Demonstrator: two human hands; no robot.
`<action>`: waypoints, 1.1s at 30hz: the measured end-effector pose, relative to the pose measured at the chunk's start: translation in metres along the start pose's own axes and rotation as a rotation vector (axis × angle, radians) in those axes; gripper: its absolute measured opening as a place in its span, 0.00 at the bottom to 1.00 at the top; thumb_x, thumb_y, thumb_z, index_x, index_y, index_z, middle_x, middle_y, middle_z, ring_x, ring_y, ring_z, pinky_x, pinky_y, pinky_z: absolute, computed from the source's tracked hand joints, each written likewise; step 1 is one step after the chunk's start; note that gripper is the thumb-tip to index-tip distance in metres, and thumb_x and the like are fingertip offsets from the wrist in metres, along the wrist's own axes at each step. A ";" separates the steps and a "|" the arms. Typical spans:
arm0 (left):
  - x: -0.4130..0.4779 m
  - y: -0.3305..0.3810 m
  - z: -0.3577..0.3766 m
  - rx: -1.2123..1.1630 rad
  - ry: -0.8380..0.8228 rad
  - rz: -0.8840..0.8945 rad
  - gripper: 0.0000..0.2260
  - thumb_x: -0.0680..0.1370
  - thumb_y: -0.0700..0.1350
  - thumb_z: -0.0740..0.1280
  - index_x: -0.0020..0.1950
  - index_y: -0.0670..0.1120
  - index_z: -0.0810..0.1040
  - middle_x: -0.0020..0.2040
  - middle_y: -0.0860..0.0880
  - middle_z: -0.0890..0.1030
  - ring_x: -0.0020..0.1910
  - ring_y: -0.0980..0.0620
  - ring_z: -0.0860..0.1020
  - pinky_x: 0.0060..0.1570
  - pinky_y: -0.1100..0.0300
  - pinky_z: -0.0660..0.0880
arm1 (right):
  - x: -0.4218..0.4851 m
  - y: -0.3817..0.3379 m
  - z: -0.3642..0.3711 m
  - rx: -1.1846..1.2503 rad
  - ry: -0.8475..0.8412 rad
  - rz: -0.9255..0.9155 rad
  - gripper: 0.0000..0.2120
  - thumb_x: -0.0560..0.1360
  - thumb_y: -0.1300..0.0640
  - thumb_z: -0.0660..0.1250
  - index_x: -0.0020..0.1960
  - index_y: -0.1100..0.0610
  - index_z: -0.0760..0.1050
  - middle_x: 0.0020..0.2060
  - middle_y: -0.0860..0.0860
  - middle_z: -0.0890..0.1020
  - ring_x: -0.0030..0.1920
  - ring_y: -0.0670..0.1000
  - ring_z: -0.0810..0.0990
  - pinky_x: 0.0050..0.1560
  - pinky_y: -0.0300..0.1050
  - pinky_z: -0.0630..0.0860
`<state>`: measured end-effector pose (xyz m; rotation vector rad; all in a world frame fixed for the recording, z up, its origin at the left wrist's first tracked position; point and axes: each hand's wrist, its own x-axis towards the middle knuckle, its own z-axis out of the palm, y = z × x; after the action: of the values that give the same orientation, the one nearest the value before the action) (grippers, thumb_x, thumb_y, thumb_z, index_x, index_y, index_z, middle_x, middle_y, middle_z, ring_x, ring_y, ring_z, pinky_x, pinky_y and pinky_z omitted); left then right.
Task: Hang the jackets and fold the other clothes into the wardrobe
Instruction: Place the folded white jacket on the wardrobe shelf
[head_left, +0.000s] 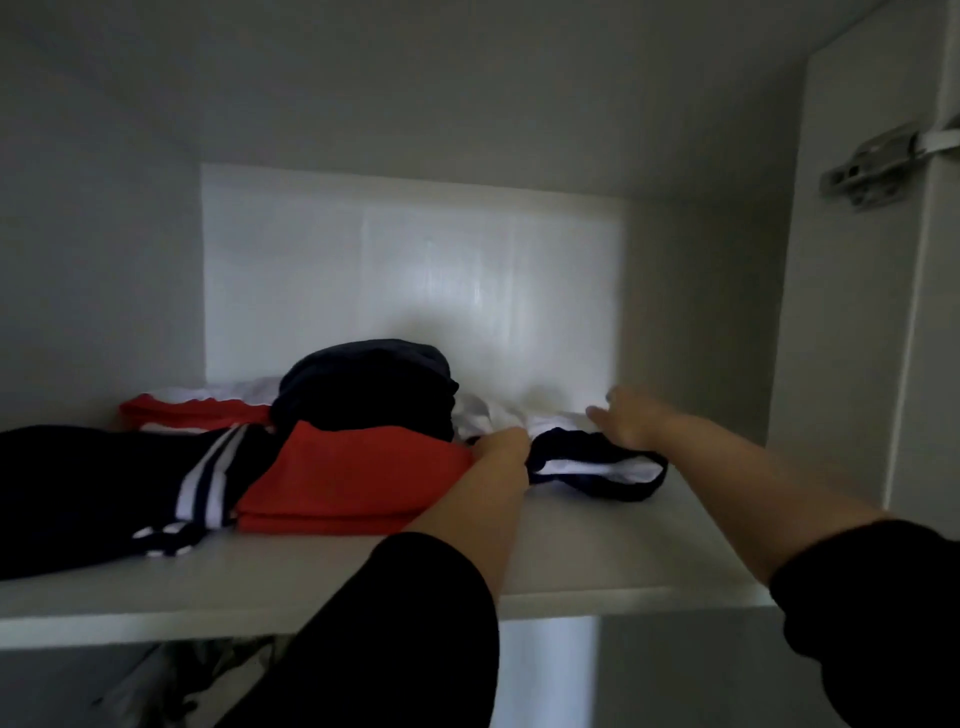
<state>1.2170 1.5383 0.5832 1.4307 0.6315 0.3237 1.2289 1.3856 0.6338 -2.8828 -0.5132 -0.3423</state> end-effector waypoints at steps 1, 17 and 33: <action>0.014 -0.009 0.010 0.199 -0.007 0.106 0.19 0.83 0.40 0.57 0.72 0.35 0.64 0.72 0.38 0.67 0.70 0.41 0.66 0.68 0.53 0.62 | 0.009 0.005 0.012 -0.001 -0.147 -0.025 0.29 0.82 0.42 0.50 0.75 0.60 0.59 0.73 0.58 0.64 0.72 0.58 0.65 0.70 0.49 0.61; 0.078 0.008 0.048 0.111 0.408 0.292 0.30 0.76 0.40 0.64 0.76 0.46 0.57 0.75 0.43 0.60 0.71 0.43 0.65 0.67 0.51 0.66 | 0.119 0.029 0.085 -0.264 -0.211 -0.154 0.37 0.77 0.41 0.58 0.78 0.47 0.42 0.76 0.59 0.53 0.75 0.62 0.53 0.72 0.52 0.55; 0.092 -0.024 0.041 1.233 0.181 0.577 0.28 0.80 0.47 0.57 0.78 0.53 0.50 0.79 0.50 0.47 0.77 0.44 0.45 0.73 0.40 0.48 | 0.154 0.020 0.128 -0.073 -0.013 -0.348 0.31 0.81 0.45 0.55 0.79 0.49 0.46 0.76 0.59 0.52 0.75 0.62 0.53 0.74 0.51 0.54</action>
<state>1.3100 1.5536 0.5414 2.8083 0.5552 0.5592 1.4017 1.4450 0.5482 -2.8583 -1.0286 -0.4007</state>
